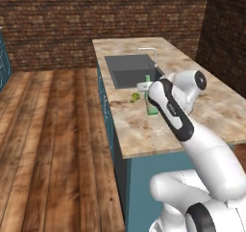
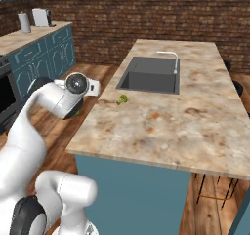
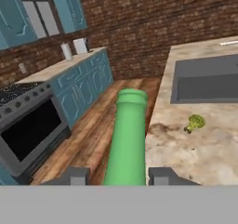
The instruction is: Place the beer on the top shelf of the fridge to keep it out of children's reach, and place the broccoli and tomato on lower shelves for easy access.
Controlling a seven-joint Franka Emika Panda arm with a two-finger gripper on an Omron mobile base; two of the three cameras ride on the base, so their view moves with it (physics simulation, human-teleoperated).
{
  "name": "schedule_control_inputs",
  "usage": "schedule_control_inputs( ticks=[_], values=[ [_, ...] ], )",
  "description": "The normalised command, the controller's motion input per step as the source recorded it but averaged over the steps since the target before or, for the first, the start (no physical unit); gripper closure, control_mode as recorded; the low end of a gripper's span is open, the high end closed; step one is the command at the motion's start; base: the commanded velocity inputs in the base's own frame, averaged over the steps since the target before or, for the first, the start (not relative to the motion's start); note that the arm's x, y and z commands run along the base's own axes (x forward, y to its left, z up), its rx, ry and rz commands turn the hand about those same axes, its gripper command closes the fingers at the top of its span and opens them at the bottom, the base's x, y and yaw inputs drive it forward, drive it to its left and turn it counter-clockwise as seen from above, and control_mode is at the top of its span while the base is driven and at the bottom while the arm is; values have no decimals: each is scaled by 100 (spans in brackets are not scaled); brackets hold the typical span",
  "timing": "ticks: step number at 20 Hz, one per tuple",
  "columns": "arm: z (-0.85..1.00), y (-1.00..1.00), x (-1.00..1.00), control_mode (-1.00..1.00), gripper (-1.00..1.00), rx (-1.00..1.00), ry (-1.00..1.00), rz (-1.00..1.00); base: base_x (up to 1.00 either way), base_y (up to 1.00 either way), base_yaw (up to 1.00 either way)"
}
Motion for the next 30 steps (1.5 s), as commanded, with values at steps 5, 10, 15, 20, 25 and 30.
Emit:
schedule_control_inputs(
  ticks=[5, 10, 15, 20, 25, 30],
  values=[
    [66, 0, -69, -100, 100, -1, 0, -32, 0, 0, 0],
    [32, -2, -75, -100, 100, -10, -5, -13, 0, 0, 0],
    [9, -21, -60, -100, 100, -12, -14, 0, 0, 0, 0],
    [10, -23, -41, -100, 100, -10, -19, 0, 0, 0, 0],
    [26, -4, -36, -100, 100, -7, -13, 0, 0, 0, 0],
    [35, 0, -45, -100, 100, -8, -1, 0, 0, 0, 0]
  ],
)
